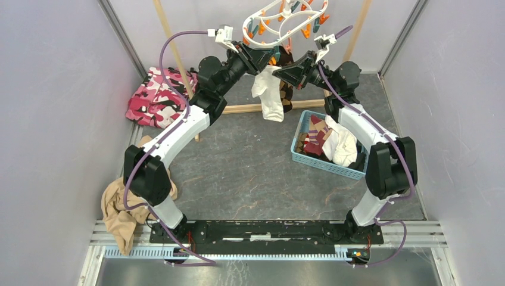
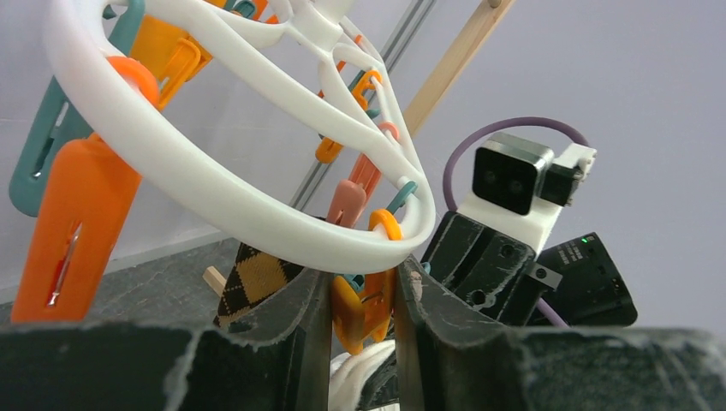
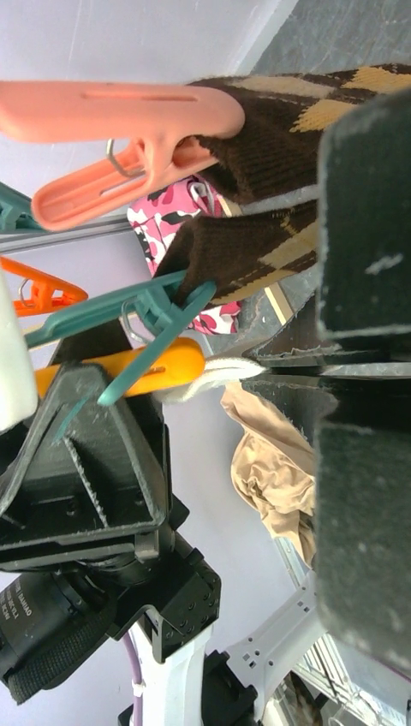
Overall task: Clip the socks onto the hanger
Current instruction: Clamp the sock onto the hanger.
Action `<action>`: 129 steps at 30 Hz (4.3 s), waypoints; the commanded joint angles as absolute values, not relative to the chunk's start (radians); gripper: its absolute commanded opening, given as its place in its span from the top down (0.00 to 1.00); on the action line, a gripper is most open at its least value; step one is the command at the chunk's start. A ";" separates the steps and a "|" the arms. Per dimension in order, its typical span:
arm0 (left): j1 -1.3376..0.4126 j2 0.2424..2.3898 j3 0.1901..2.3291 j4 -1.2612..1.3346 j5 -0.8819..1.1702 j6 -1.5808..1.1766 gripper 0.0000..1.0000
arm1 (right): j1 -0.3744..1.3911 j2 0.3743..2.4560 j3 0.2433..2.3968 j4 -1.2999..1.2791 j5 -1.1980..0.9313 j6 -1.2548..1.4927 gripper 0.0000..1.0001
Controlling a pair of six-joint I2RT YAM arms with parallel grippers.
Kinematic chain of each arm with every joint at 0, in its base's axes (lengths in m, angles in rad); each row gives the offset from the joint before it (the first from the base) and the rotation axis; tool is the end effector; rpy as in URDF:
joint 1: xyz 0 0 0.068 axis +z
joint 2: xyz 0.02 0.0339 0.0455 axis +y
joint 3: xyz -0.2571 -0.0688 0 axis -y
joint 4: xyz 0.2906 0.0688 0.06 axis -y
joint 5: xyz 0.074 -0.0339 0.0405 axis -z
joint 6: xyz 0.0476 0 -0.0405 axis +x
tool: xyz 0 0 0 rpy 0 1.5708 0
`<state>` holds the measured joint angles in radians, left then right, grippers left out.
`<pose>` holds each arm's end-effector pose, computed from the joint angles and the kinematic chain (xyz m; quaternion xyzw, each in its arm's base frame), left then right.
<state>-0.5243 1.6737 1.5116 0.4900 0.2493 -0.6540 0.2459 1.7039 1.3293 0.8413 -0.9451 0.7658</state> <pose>0.3894 -0.2387 0.4202 0.0634 0.5830 -0.5084 0.6305 0.4150 0.1439 0.3637 -0.2545 0.5509 0.5762 0.5475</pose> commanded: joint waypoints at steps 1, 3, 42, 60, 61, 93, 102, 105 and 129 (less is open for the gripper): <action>-0.516 1.634 1.507 0.552 0.297 -0.691 0.93 | 0.242 1.721 1.382 0.848 -0.965 0.795 1.00; -0.517 1.635 1.507 0.554 0.301 -0.691 0.93 | 0.241 1.725 1.390 0.840 -0.966 0.799 1.00; -0.483 1.661 1.516 0.584 0.425 -0.684 0.94 | 0.241 1.762 1.461 0.919 -1.030 0.895 1.00; -0.482 1.678 1.526 0.602 0.457 -0.696 0.94 | 0.228 1.773 1.466 0.905 -1.012 0.928 1.00; -0.482 1.678 1.526 0.603 0.461 -0.696 0.94 | 0.227 1.774 1.464 0.905 -1.011 0.932 1.00; -0.465 1.710 1.535 0.593 0.567 -0.627 0.94 | 0.210 1.757 1.472 0.832 -1.000 0.953 1.00; -0.457 1.718 1.542 0.560 0.591 -0.566 0.94 | 0.208 1.752 1.471 0.840 -1.002 0.959 1.00; -0.457 1.717 1.546 0.548 0.591 -0.540 0.95 | 0.209 1.748 1.472 0.844 -1.005 0.962 1.00; -0.456 1.714 1.561 0.506 0.567 -0.528 0.66 | 0.209 1.743 1.470 0.903 -1.012 1.005 1.00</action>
<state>-0.4545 1.7084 1.5318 0.5083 0.5514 -0.5262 0.2131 1.7714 1.4364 0.8604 -1.0199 1.0019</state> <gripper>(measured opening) 0.339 0.018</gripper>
